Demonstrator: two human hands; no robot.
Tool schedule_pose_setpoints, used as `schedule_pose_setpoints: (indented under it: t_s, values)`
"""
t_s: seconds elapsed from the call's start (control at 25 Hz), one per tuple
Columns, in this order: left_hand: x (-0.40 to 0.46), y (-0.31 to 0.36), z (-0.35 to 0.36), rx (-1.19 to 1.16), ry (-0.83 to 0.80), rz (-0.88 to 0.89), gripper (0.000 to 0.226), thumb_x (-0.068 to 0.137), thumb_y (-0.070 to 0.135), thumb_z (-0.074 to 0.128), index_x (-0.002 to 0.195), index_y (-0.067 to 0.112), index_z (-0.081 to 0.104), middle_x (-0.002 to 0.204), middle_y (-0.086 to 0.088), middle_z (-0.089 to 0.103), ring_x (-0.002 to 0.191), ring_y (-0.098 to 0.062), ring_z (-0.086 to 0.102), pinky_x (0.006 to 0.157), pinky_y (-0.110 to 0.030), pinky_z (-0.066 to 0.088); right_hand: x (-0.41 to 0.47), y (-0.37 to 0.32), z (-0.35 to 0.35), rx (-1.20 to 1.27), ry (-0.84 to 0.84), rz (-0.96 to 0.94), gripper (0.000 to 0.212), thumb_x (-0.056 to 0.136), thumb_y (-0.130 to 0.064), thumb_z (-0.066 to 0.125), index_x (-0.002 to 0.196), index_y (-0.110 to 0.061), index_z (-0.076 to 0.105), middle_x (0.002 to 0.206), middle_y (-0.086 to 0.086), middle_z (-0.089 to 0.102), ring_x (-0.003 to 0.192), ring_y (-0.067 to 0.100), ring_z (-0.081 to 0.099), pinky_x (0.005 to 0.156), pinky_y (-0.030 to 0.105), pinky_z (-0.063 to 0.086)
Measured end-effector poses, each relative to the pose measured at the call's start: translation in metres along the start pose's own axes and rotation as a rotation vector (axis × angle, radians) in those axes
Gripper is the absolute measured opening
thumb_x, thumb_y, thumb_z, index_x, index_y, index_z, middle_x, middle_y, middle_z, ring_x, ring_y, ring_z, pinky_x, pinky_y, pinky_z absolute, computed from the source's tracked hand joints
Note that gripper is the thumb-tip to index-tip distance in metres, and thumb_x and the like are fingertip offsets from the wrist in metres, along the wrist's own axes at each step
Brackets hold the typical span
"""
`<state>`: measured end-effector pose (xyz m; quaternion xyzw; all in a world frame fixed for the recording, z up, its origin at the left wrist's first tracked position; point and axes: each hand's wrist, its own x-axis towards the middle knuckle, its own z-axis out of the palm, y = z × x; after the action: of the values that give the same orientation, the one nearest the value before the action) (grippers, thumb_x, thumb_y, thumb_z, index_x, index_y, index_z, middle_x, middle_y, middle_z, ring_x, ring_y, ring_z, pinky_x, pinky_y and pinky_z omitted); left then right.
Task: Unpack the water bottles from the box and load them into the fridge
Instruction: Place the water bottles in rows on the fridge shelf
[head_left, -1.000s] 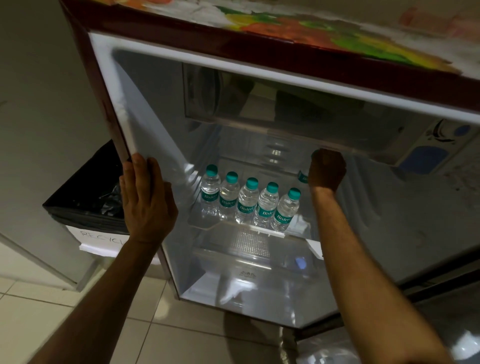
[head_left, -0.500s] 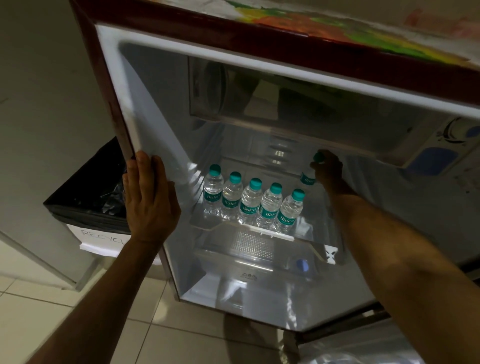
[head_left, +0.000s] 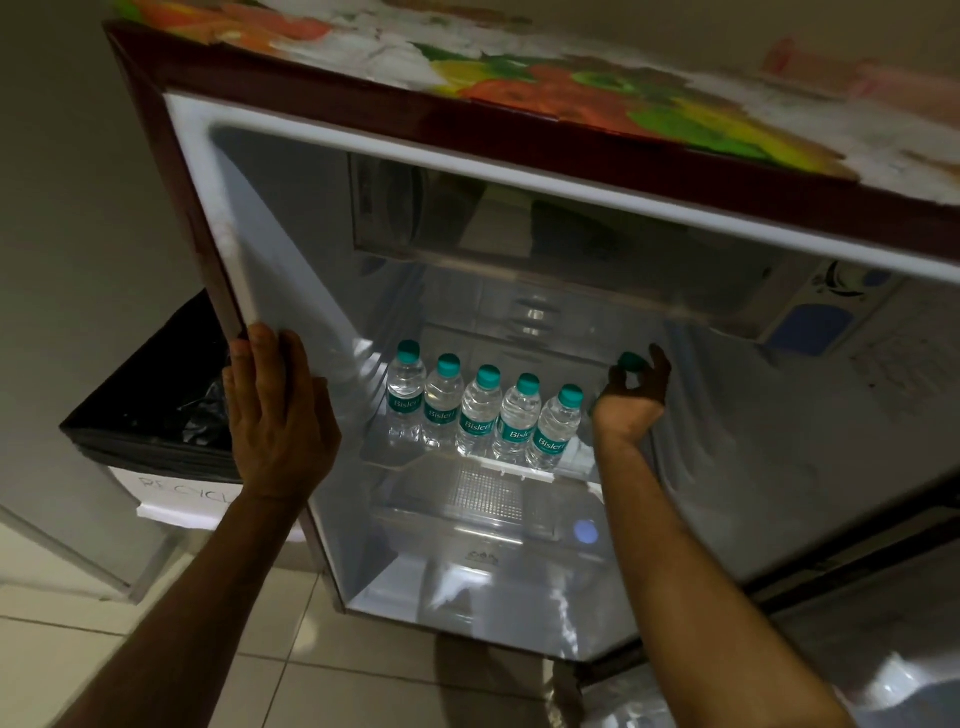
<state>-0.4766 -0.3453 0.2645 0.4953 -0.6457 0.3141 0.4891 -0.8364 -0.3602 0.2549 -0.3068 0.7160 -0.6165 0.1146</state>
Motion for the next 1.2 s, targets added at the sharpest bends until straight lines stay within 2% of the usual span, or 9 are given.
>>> schedule_pose_setpoints:
  t_s: [0.16,0.28,0.4,0.48,0.6,0.76,0.88,1.04,1.2]
  values:
    - [0.0,0.001,0.0,-0.011,-0.011,0.004,0.087,0.093,0.005,0.061,0.158,0.01,0.004,0.166,-0.001,-0.014,0.153,-0.023,-0.009,0.125,-0.041,0.001,-0.022,-0.007,-0.007,0.158,0.146,0.039,0.033,0.088,-0.001,0.068,0.12,-0.011,0.066,0.11,0.001,0.067,0.108,0.02,0.065,0.099,0.041,0.053]
    - [-0.001,-0.001,0.001,-0.012,-0.014,-0.007,0.087,0.092,0.004,0.062,0.158,0.008,0.006,0.166,-0.009,-0.01,0.153,-0.024,-0.008,0.125,-0.041,0.002,-0.034,-0.011,-0.018,0.176,0.116,0.065,0.032,0.09,-0.003,0.068,0.121,-0.01,0.067,0.111,0.0,0.07,0.107,0.018,0.066,0.1,0.034,0.052]
    - [-0.002,-0.001,0.001,-0.006,-0.014,-0.019,0.087,0.09,0.002,0.064,0.157,0.005,0.009,0.158,-0.027,0.009,0.153,-0.026,-0.007,0.125,-0.041,0.003,-0.037,-0.004,-0.025,0.127,0.07,0.014,0.03,0.088,-0.003,0.069,0.116,-0.014,0.07,0.104,-0.005,0.07,0.103,0.015,0.066,0.098,0.033,0.053]
    - [-0.002,-0.002,0.0,-0.009,-0.012,-0.002,0.086,0.091,0.003,0.062,0.157,0.006,0.008,0.165,-0.019,-0.003,0.153,-0.026,-0.007,0.125,-0.041,0.003,-0.04,0.003,-0.026,0.078,0.038,0.016,0.03,0.087,-0.004,0.071,0.115,-0.015,0.07,0.102,-0.008,0.069,0.102,0.014,0.066,0.098,0.036,0.054]
    - [-0.001,-0.002,0.001,-0.026,-0.023,0.021,0.084,0.094,0.005,0.059,0.158,0.008,0.004,0.166,-0.003,-0.014,0.153,-0.024,-0.01,0.125,-0.041,0.002,-0.046,0.012,-0.029,0.036,-0.016,-0.001,0.034,0.087,-0.007,0.072,0.12,-0.016,0.067,0.107,-0.007,0.068,0.104,0.015,0.065,0.099,0.037,0.053]
    - [0.0,-0.001,0.002,-0.023,-0.026,0.0,0.082,0.094,0.006,0.057,0.158,0.008,0.005,0.166,-0.012,-0.009,0.153,-0.025,-0.009,0.125,-0.04,0.001,-0.052,0.019,-0.03,-0.039,-0.101,-0.078,0.05,0.092,-0.016,0.07,0.138,-0.018,0.05,0.123,-0.004,0.062,0.113,0.014,0.058,0.097,0.03,0.049]
    - [0.0,-0.001,0.001,-0.029,-0.022,0.009,0.074,0.098,0.01,0.051,0.158,0.008,0.008,0.166,-0.007,-0.011,0.153,-0.026,-0.007,0.125,-0.04,0.001,-0.057,0.023,-0.029,-0.063,-0.143,-0.056,0.056,0.095,-0.02,0.066,0.145,-0.023,0.04,0.14,0.001,0.054,0.127,0.013,0.049,0.104,0.038,0.046]
    - [0.0,0.0,0.002,-0.009,-0.019,0.008,0.073,0.097,0.01,0.052,0.158,0.008,0.011,0.164,-0.018,0.001,0.154,-0.026,-0.005,0.125,-0.04,0.002,-0.083,0.012,-0.042,-0.079,-0.152,-0.034,0.073,0.094,-0.015,0.066,0.155,-0.021,0.026,0.155,0.002,0.038,0.135,0.009,0.036,0.112,0.034,0.035]
    - [-0.003,0.0,0.001,-0.023,-0.008,0.023,0.07,0.1,0.012,0.048,0.158,0.009,0.009,0.166,-0.007,-0.01,0.153,-0.025,-0.006,0.125,-0.04,0.001,-0.146,0.02,-0.061,-0.047,-0.115,-0.172,0.067,0.093,-0.006,0.064,0.151,-0.021,0.035,0.151,-0.007,0.041,0.14,0.015,0.038,0.113,0.038,0.034]
